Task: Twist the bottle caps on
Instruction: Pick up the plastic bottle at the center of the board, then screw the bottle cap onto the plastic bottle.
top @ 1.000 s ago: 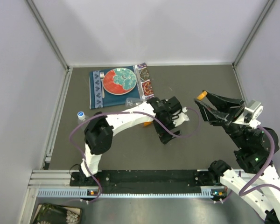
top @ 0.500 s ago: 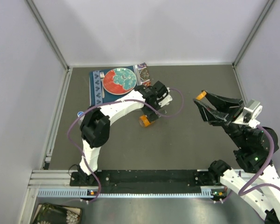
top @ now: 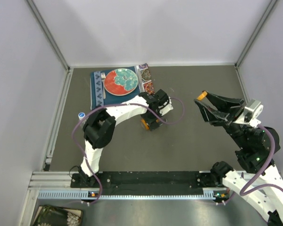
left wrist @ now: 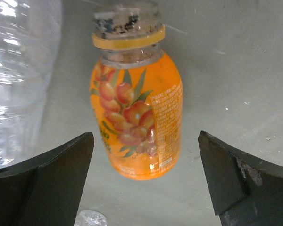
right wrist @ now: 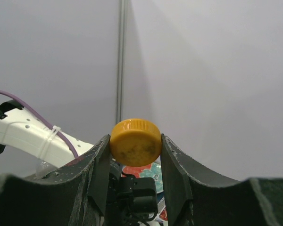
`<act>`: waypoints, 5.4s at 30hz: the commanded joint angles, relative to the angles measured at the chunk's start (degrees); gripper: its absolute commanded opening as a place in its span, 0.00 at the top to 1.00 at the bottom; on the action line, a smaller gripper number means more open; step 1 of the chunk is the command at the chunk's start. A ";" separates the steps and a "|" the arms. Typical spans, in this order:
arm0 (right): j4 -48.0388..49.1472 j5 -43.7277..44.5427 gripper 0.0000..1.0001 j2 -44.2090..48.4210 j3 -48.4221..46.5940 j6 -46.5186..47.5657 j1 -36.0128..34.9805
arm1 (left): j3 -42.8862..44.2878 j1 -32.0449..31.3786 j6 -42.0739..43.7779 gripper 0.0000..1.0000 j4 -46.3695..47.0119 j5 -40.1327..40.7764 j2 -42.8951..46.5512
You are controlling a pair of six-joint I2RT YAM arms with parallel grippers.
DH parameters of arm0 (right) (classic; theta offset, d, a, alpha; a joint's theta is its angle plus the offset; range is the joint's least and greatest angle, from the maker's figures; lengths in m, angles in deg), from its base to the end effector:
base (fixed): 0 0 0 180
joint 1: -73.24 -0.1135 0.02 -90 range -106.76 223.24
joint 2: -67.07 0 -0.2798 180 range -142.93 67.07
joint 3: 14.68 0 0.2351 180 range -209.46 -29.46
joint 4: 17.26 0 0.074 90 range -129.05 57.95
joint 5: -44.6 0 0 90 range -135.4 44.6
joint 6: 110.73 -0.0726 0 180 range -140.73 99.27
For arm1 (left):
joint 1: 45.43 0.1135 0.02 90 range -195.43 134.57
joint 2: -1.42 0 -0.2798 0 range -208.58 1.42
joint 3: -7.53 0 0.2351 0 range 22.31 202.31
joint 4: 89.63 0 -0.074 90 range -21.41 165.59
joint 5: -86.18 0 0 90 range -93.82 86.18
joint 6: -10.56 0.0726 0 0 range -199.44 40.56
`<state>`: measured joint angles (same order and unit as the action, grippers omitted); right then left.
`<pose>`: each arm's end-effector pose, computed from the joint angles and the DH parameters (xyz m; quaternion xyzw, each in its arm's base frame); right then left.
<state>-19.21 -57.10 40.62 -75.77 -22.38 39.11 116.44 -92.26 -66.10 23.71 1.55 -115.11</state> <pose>0.0621 0.0599 0.4501 -0.2193 0.4330 0.3147 0.8157 0.2907 -0.2999 0.1919 0.4905 0.8594 0.0051 0.1442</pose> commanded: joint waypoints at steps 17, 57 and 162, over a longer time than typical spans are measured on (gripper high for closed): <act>2.80 -1.57 0.64 -1.40 -1.51 -2.13 -0.59 | 0.88 2.09 -2.27 0.07 5.03 -4.75 -6.17; -14.94 -22.38 0.64 -12.73 -16.18 -8.10 -0.59 | 7.36 6.31 25.68 0.96 -31.88 -17.84 49.11; -16.97 -36.90 0.78 -41.92 -29.01 -16.63 -12.80 | 14.60 -10.65 17.68 1.00 -11.76 1.31 42.52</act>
<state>-33.76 -87.44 -0.15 -102.32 -36.41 28.40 132.37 -102.56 -50.28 -3.52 3.45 -73.41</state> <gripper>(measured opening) 0.419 0.678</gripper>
